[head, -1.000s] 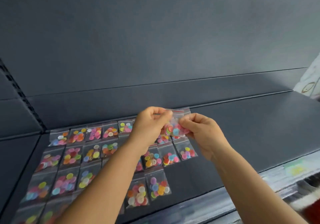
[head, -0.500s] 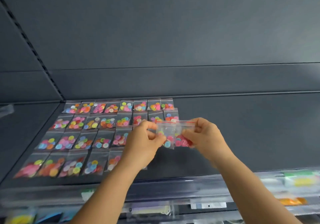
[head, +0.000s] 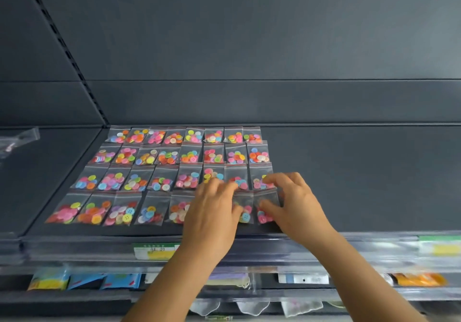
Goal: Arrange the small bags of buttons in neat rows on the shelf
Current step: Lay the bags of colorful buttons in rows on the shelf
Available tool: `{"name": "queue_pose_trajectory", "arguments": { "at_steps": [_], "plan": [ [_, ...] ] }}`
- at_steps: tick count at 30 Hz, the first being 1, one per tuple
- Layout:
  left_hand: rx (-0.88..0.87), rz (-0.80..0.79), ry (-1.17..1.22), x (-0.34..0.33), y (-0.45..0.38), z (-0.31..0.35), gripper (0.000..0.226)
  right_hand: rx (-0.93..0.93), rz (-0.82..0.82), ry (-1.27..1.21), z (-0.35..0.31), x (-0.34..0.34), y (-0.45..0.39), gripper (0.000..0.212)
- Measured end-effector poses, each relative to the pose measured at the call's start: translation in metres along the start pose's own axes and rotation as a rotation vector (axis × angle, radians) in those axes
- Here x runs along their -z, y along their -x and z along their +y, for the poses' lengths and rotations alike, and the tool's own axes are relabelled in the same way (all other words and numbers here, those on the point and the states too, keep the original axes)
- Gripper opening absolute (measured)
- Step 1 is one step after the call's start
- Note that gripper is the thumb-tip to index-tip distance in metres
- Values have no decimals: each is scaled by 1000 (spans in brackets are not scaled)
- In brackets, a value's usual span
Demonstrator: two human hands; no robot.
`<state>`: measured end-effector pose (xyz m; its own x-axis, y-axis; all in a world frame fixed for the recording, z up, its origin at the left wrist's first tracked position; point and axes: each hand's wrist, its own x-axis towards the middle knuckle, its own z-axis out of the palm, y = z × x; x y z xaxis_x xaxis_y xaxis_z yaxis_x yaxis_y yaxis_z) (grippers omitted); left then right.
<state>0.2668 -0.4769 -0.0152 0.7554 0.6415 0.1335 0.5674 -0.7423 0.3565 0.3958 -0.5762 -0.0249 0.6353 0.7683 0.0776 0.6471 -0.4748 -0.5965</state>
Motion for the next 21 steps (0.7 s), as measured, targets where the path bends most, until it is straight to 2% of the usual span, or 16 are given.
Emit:
{"name": "queue_pose_trajectory", "arguments": {
  "at_steps": [4,12,21],
  "plan": [
    [-176,-120,-11,-6,0,-3,37,129,-116,74,0,-1,6,25],
    [-171,-163,-44,-8,1,-3,40,114,-111,130,-2,-2,8,23],
    [-142,-168,-48,-1,2,-1,47,129,-151,182,-5,0,4,31]
  ]
}}
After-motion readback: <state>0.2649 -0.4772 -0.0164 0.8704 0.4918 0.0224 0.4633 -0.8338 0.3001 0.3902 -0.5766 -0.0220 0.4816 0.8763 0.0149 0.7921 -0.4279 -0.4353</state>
